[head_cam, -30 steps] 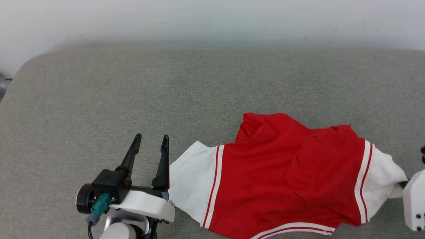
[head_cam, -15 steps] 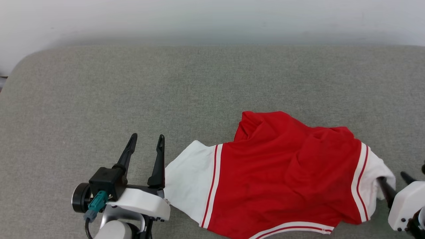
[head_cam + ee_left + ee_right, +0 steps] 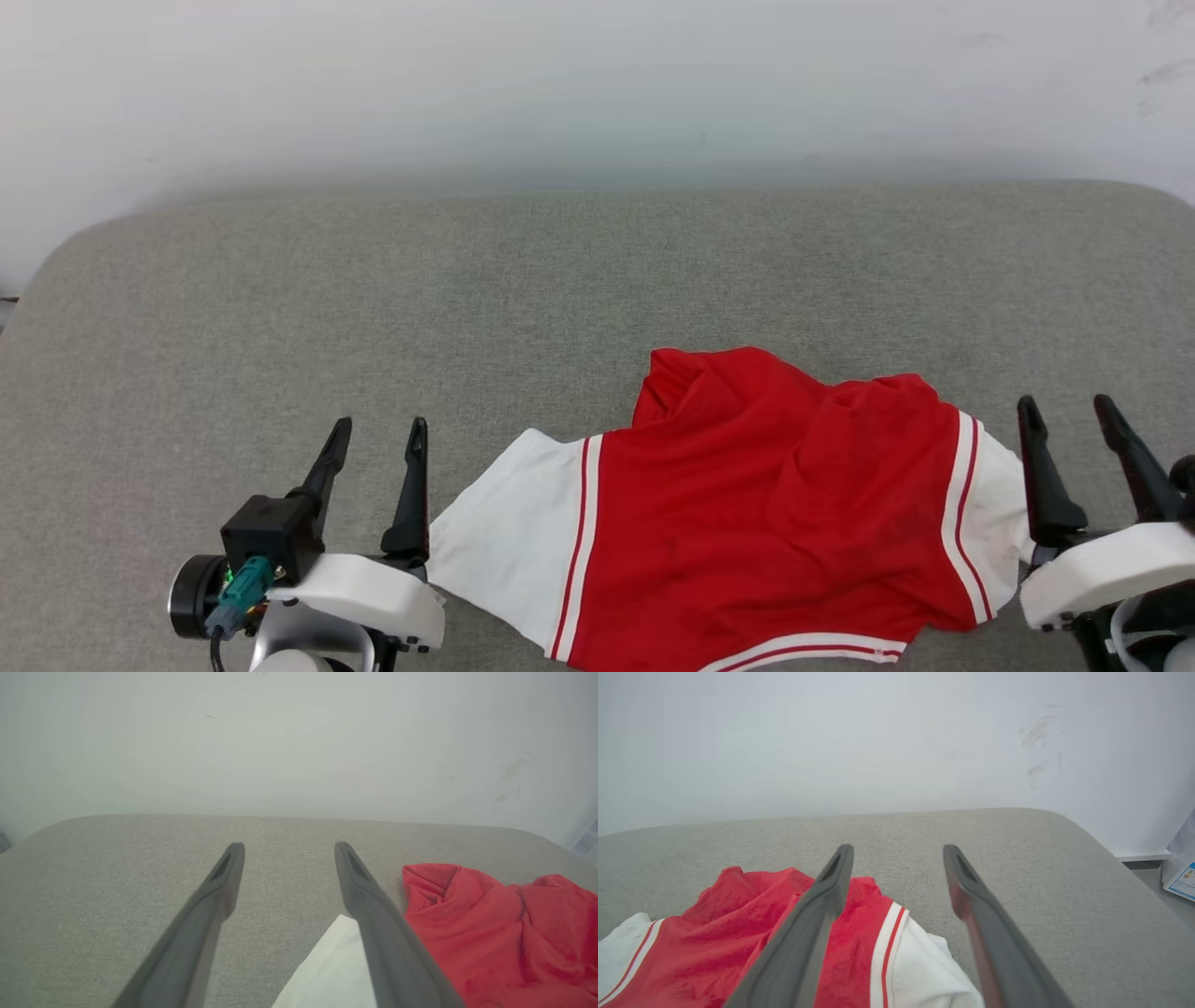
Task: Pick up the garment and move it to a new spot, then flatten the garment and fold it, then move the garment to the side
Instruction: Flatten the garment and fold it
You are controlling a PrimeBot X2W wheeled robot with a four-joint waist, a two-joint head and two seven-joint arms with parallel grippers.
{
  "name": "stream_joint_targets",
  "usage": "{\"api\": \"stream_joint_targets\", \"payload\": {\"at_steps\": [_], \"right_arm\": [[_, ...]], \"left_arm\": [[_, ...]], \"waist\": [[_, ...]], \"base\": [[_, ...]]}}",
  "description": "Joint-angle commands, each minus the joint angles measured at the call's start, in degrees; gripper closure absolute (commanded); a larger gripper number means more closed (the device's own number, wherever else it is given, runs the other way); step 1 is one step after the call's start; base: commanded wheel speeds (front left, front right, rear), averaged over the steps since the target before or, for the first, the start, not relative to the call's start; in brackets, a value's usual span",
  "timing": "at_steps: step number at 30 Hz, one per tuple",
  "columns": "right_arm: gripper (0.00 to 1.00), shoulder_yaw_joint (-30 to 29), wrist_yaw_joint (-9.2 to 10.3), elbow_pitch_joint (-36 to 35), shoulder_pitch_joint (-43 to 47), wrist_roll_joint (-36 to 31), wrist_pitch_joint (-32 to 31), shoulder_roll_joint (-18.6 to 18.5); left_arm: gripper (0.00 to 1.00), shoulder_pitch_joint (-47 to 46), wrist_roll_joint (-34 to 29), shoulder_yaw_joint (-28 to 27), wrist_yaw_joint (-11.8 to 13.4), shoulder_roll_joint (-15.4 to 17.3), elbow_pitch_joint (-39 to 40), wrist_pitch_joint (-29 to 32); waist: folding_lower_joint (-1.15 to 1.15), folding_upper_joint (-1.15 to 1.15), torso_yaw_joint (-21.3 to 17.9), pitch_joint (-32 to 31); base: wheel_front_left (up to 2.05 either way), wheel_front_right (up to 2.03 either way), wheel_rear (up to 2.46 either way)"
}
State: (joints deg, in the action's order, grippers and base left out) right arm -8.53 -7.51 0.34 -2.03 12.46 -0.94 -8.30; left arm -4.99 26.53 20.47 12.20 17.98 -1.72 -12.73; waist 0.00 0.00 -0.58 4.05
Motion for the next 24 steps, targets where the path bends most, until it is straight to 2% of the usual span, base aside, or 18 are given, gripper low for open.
{"api": "stream_joint_targets", "payload": {"at_steps": [1, 7, 15, 16, 19, 24], "right_arm": [[0.00, 1.2, 0.04, -2.2, 1.3, -0.4, 0.8, 1.1], [0.00, 3.3, 0.04, -8.0, 5.7, -1.0, -0.1, 3.6], [0.00, 6.0, 0.03, -11.8, 9.7, -0.8, -2.0, 5.0], [0.00, 6.0, 0.03, -11.8, 9.7, -0.8, -2.0, 5.0], [0.00, 6.6, 0.03, -12.1, 9.4, -0.5, -2.3, 5.1], [0.00, 7.3, 0.03, -11.9, 7.9, -0.1, -2.0, 5.3]], "left_arm": [[0.00, 0.9, 0.4, -0.3, 0.4, 0.7, 0.1, 0.5], [0.00, 2.1, 3.3, -0.9, -0.3, 2.4, -0.8, 6.0], [0.00, 1.1, 9.4, 0.7, -1.6, 7.2, 1.0, 25.6], [0.00, 1.1, 9.4, 0.7, -1.6, 7.2, 1.0, 25.6], [0.00, 0.1, 11.1, 2.1, -1.8, 8.7, 1.1, 33.2], [0.00, -1.9, 12.7, 4.3, -0.7, 10.3, -1.2, 44.2]], "waist": [[0.00, 0.00, -0.7, -0.8], [0.00, 0.00, -1.8, -2.5], [0.00, 0.00, -4.3, -3.1], [0.00, 0.00, -4.3, -3.1], [0.00, 0.00, -5.3, -2.2], [0.00, 0.00, -6.9, 0.1]], "base": [[0.00, 0.00, 0.00], [0.00, 0.00, 0.00], [0.00, 0.00, 0.00], [0.00, 0.00, 0.00], [0.00, 0.00, 0.00], [0.00, 0.00, 0.00]]}}
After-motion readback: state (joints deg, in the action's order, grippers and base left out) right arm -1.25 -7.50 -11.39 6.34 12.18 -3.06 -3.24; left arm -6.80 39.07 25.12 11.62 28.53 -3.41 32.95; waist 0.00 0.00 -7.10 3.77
